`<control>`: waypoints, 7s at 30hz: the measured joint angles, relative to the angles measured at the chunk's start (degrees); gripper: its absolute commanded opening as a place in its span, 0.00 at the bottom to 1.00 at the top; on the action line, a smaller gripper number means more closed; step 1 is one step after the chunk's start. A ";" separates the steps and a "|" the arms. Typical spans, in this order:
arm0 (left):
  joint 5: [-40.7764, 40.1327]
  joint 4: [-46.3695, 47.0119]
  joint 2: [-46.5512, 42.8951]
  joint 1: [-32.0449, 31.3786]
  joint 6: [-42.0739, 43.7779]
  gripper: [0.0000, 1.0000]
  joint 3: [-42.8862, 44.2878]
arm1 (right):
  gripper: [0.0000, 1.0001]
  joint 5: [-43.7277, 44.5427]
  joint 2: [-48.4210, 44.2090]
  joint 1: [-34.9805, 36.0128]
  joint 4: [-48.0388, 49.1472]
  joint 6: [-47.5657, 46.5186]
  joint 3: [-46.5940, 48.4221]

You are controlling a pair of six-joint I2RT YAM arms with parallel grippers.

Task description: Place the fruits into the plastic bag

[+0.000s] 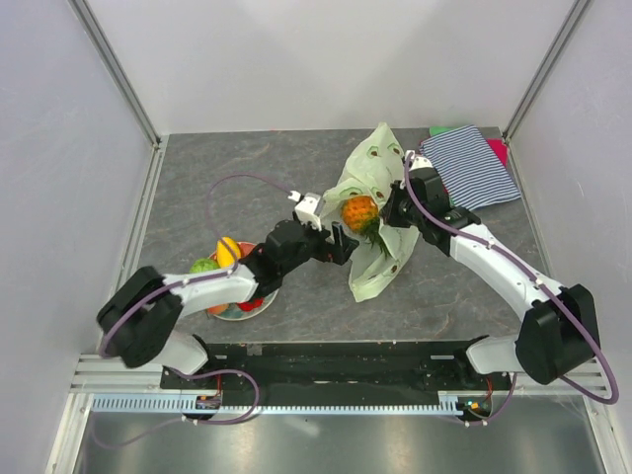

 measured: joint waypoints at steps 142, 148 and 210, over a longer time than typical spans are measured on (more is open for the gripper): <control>34.82 -47.28 -3.50 34.47 6.88 0.27 34.75 | 0.00 -12.76 -21.53 12.83 -9.77 -8.41 4.39; 34.03 -46.21 -9.27 34.47 8.17 0.86 34.51 | 0.00 -21.53 -21.86 12.81 -4.42 -6.86 4.39; -7.39 -55.69 -3.37 38.97 6.62 0.73 9.42 | 0.00 -29.29 -22.64 12.81 1.42 -5.49 4.13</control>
